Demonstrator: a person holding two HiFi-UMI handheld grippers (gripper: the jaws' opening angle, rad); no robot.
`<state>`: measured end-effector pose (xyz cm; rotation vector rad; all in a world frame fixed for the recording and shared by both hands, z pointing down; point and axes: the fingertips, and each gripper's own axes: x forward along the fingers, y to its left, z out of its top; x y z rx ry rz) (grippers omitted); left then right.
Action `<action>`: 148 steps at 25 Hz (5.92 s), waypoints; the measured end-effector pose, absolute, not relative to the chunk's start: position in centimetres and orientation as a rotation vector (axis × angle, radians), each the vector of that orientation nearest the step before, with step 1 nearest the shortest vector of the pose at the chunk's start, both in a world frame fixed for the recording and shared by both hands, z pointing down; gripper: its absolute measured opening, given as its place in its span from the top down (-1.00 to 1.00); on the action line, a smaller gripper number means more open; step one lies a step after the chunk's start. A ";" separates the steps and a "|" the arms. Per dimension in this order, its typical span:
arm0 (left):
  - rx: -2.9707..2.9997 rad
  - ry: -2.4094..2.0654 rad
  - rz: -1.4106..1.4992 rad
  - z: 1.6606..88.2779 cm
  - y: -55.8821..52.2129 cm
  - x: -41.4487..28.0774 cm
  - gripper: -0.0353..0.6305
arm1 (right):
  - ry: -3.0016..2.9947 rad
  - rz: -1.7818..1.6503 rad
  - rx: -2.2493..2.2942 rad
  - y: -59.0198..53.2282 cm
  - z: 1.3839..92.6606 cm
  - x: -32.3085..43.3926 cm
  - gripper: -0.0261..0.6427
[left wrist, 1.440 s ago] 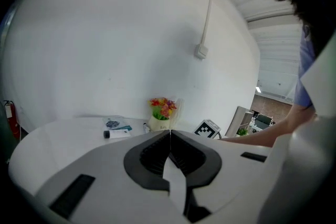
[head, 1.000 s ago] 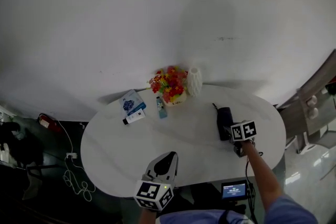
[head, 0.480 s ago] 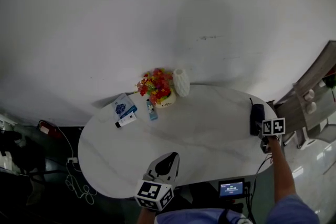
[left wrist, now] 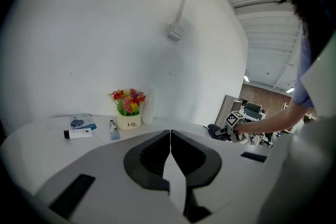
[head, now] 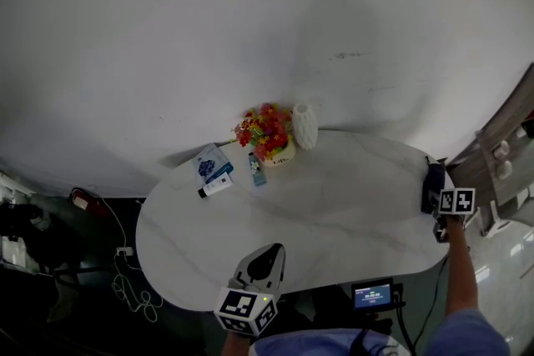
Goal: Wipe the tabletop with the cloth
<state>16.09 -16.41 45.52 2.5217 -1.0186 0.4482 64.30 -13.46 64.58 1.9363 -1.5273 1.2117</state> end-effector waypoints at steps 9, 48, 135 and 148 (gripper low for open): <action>2.499 -1.072 0.400 45.2 -16.1 8.0 0.84 | -1.746 1.152 1.826 -17.1 59.9 52.1 0.71; 2.092 -1.562 0.266 50.1 -8.1 -32.6 0.84 | -2.361 1.048 0.545 -21.8 59.8 -32.2 0.71; 2.672 -0.498 0.584 48.9 -10.3 25.4 0.84 | -1.418 1.342 2.035 -1.0 65.9 61.7 0.71; 2.602 -0.684 0.553 48.9 -11.5 19.9 0.84 | -1.492 1.308 2.042 -2.3 63.2 58.8 0.71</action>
